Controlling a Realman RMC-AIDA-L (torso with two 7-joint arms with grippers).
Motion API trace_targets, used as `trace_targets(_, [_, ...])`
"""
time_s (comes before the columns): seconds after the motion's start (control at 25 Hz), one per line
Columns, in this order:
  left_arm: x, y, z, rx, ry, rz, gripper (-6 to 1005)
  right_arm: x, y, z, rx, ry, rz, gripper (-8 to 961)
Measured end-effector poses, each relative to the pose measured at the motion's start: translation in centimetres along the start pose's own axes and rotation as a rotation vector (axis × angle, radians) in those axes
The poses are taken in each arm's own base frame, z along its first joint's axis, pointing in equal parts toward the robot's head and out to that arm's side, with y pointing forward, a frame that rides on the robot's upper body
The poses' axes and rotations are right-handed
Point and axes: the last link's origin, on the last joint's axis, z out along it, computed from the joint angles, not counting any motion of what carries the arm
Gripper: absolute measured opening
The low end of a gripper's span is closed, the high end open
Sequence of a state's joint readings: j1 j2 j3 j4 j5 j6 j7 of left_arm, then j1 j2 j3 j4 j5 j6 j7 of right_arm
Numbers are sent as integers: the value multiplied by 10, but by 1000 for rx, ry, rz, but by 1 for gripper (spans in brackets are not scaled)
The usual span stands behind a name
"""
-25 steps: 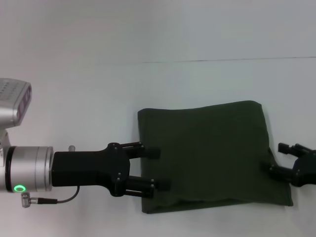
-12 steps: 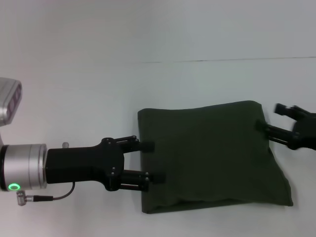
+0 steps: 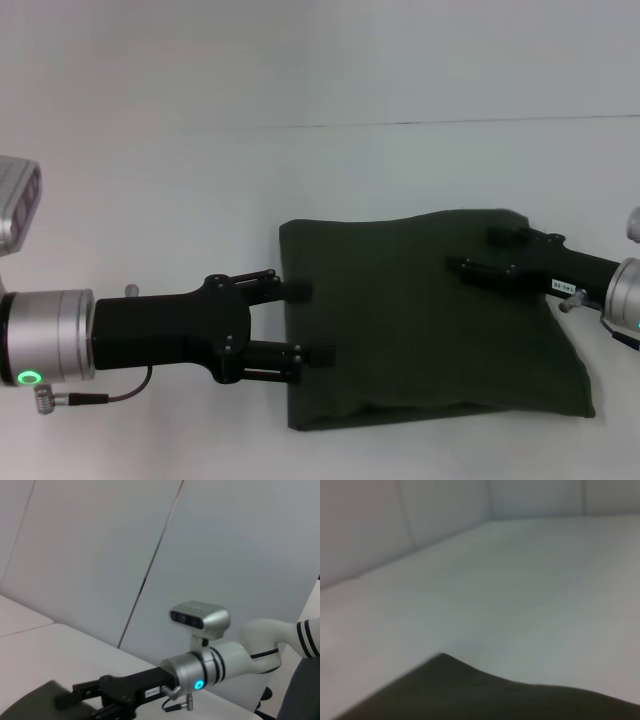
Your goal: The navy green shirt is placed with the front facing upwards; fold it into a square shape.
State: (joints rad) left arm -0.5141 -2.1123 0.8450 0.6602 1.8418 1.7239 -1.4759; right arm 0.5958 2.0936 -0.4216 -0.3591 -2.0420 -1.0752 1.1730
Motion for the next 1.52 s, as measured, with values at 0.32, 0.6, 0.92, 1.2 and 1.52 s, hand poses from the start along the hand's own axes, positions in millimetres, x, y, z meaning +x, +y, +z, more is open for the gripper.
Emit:
trace_targets(0.32, [0, 0, 0, 3, 3, 1, 880, 2, -12, 6, 100, 27, 22, 887])
trace_targets(0.6, [-2, -2, -4, 29, 18, -7, 871, -16, -11, -15, 32, -122, 34, 886])
trace_targets(0.92, [-11, -30, -13, 222, -47, -320, 860, -20, -4, -59, -75, -238, -26, 886])
trace_targets(1.2, [-17, -47, -5, 340, -187, -614, 850, -15, -2, -68, -75, -254, -24, 887])
trace_targets(1.52, [-12, -50, 11, 343, -195, -771, 839, -16, -1, -65, -82, -253, -40, 887])
